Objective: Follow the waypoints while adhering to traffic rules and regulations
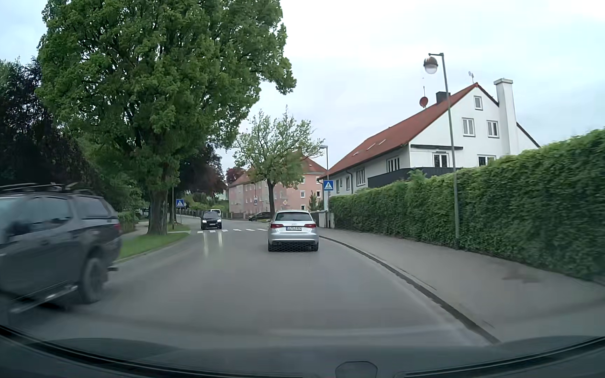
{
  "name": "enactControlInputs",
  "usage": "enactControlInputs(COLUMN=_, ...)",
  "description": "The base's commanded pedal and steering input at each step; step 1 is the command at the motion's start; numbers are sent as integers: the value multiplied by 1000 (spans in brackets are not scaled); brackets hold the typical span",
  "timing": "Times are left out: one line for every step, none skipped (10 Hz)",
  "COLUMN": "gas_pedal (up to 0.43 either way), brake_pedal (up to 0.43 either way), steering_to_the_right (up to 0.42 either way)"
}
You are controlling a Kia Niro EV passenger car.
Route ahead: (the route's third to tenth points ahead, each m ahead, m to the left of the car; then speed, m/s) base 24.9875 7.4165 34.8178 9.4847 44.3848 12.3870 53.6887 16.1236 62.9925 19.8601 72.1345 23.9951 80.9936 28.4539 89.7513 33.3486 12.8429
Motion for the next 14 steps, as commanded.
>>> enactControlInputs(gas_pedal=87, brake_pedal=0, steering_to_the_right=-34)
enactControlInputs(gas_pedal=87, brake_pedal=0, steering_to_the_right=-34)
enactControlInputs(gas_pedal=87, brake_pedal=0, steering_to_the_right=-36)
enactControlInputs(gas_pedal=87, brake_pedal=0, steering_to_the_right=-35)
enactControlInputs(gas_pedal=98, brake_pedal=0, steering_to_the_right=-37)
enactControlInputs(gas_pedal=98, brake_pedal=0, steering_to_the_right=-39)
enactControlInputs(gas_pedal=98, brake_pedal=0, steering_to_the_right=-40)
enactControlInputs(gas_pedal=98, brake_pedal=0, steering_to_the_right=-40)
enactControlInputs(gas_pedal=98, brake_pedal=0, steering_to_the_right=-40)
enactControlInputs(gas_pedal=98, brake_pedal=0, steering_to_the_right=-40)
enactControlInputs(gas_pedal=98, brake_pedal=0, steering_to_the_right=-40)
enactControlInputs(gas_pedal=98, brake_pedal=0, steering_to_the_right=-40)
enactControlInputs(gas_pedal=98, brake_pedal=0, steering_to_the_right=-40)
enactControlInputs(gas_pedal=87, brake_pedal=0, steering_to_the_right=-41)
